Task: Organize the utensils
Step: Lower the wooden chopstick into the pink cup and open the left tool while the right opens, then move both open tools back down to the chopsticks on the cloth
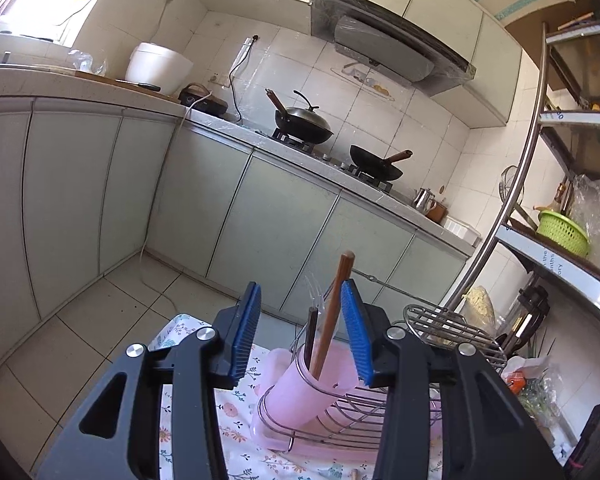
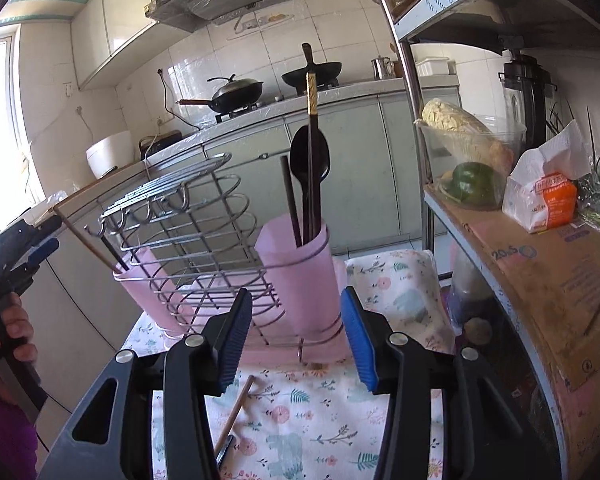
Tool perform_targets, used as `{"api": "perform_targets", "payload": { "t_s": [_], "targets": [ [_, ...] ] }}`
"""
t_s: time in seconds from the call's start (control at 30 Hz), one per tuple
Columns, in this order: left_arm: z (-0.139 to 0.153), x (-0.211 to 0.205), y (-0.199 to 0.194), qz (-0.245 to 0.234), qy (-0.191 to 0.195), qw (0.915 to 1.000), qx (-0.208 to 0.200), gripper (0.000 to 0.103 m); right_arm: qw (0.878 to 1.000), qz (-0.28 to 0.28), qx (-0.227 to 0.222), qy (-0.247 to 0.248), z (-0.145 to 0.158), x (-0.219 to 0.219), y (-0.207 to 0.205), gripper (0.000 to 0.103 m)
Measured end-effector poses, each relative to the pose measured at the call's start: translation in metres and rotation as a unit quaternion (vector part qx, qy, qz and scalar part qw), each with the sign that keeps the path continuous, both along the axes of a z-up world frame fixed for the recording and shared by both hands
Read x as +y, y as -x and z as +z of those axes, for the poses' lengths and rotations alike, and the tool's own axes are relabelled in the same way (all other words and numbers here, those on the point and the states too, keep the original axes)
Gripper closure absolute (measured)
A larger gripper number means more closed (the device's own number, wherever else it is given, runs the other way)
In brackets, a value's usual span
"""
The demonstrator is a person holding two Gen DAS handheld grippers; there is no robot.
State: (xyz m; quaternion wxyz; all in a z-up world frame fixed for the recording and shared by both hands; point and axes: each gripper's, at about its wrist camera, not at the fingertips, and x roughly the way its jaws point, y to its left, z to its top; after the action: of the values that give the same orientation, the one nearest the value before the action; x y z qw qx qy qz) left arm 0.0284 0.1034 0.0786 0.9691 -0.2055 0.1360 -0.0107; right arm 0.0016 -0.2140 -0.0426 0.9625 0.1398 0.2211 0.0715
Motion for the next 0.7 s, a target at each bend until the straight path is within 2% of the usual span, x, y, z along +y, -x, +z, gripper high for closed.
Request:
{"api": "perform_targets", "payload": {
  "t_s": [0.2, 0.33, 0.47, 0.7],
  "targets": [
    [-0.003, 0.009, 0.017, 0.001, -0.001, 1.0, 0.007, 0.061, 0.999, 0.022, 0.023, 0.004, -0.01, 0.017, -0.001, 0.058],
    [-0.017, 0.01, 0.027, -0.008, -0.003, 0.9995, 0.032, 0.061, 0.998, 0.044, 0.054, -0.009, -0.024, 0.027, -0.008, 0.058],
    [-0.043, 0.003, 0.035, -0.032, -0.004, 0.9973, 0.066, 0.061, 0.992, 0.066, 0.106, -0.02, -0.043, 0.039, -0.021, 0.057],
    [-0.093, -0.022, 0.04, -0.078, -0.037, 0.986, 0.143, 0.061, 0.973, 0.105, 0.2, -0.046, -0.083, 0.056, -0.044, 0.067]
  ]
}}
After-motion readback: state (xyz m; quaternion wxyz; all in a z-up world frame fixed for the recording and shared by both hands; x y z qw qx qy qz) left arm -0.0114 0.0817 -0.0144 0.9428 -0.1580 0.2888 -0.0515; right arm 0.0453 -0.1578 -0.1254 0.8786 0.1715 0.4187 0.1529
